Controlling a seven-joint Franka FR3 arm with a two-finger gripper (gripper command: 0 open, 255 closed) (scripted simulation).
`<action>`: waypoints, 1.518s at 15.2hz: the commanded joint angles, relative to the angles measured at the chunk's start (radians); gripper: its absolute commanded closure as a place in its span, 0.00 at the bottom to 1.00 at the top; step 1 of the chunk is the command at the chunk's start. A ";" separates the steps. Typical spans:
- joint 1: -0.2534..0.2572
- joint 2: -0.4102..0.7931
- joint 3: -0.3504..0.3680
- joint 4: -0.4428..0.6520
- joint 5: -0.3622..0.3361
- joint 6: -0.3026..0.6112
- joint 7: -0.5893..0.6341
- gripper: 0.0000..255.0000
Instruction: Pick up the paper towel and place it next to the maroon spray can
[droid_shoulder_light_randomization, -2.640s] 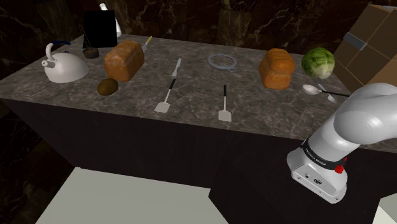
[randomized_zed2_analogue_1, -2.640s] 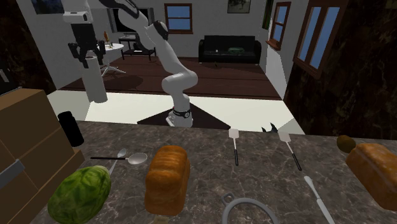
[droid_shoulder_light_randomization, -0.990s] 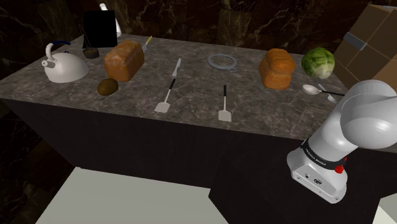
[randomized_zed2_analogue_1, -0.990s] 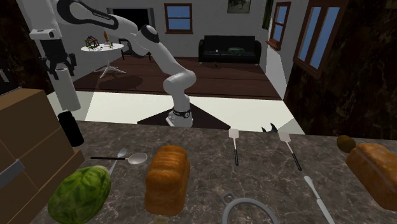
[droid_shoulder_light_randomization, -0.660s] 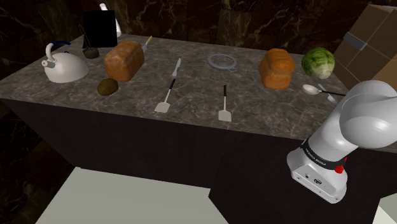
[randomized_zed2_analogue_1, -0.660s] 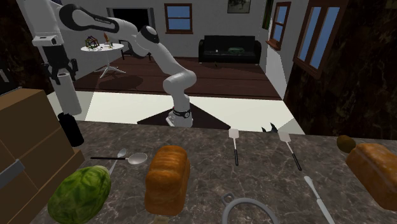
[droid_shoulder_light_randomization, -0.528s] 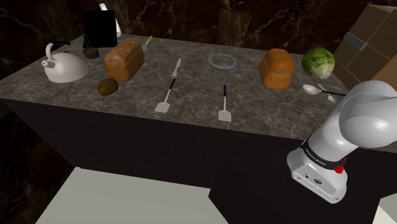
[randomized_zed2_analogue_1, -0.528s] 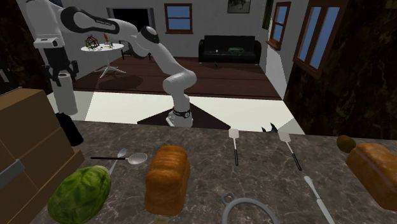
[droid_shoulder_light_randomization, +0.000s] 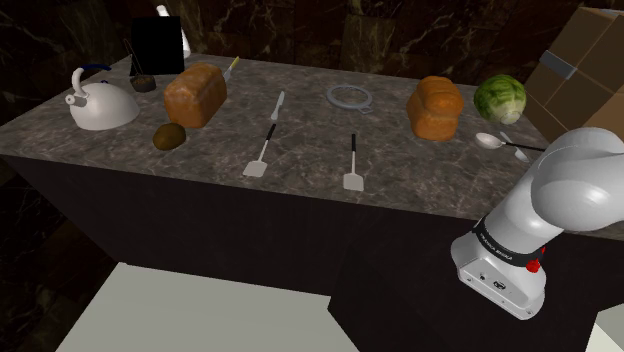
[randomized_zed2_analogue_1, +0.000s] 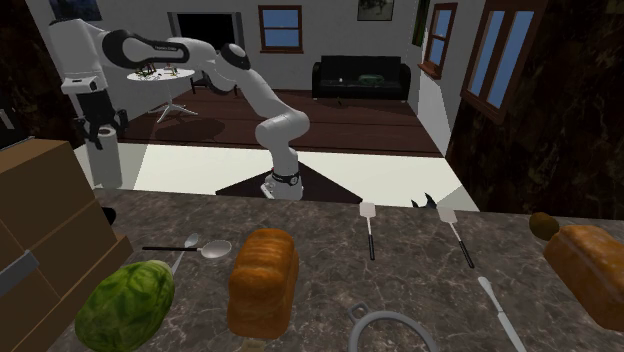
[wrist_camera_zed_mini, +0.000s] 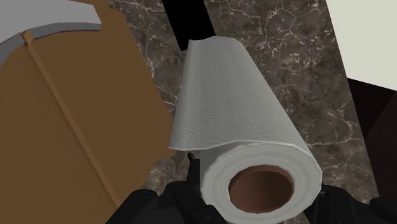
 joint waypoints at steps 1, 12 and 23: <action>-0.009 -0.011 -0.006 -0.027 -0.009 0.020 0.006 1.00; -0.041 -0.065 -0.054 -0.152 -0.065 0.122 0.035 1.00; -0.053 -0.112 -0.124 -0.248 -0.130 0.219 0.061 1.00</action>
